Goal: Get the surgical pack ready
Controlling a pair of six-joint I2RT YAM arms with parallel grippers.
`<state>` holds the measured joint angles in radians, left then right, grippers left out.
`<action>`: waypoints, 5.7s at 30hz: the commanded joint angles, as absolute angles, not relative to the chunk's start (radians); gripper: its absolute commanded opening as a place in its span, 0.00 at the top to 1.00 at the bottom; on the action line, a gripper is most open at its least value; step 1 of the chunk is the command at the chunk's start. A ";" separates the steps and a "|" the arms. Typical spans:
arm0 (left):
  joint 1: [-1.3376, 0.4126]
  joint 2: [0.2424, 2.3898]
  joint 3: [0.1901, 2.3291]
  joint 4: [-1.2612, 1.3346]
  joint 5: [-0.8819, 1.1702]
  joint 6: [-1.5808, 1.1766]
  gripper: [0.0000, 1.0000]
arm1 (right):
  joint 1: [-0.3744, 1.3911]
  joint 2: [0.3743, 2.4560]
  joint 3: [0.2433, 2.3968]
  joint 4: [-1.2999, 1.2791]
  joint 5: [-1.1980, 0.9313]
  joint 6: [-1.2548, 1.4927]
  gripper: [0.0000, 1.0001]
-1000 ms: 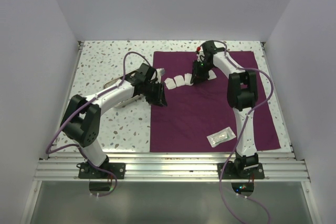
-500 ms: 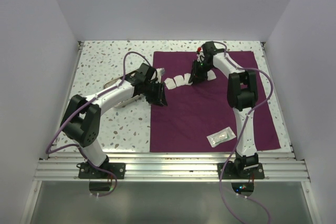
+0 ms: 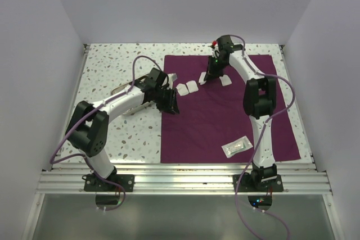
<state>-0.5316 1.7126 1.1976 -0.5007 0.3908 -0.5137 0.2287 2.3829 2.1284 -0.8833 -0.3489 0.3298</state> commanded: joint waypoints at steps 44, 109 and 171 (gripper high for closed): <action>-0.528 1.717 1.189 -0.462 0.419 -0.512 0.68 | 0.310 2.471 2.252 -0.999 -0.528 0.156 1.00; -0.526 1.778 1.226 -0.443 0.443 -0.526 0.67 | 0.318 2.537 2.293 -0.965 -0.422 0.239 0.73; -0.492 1.766 1.192 -0.334 0.554 -0.604 0.48 | 0.311 2.528 2.321 -0.965 -0.405 0.236 0.57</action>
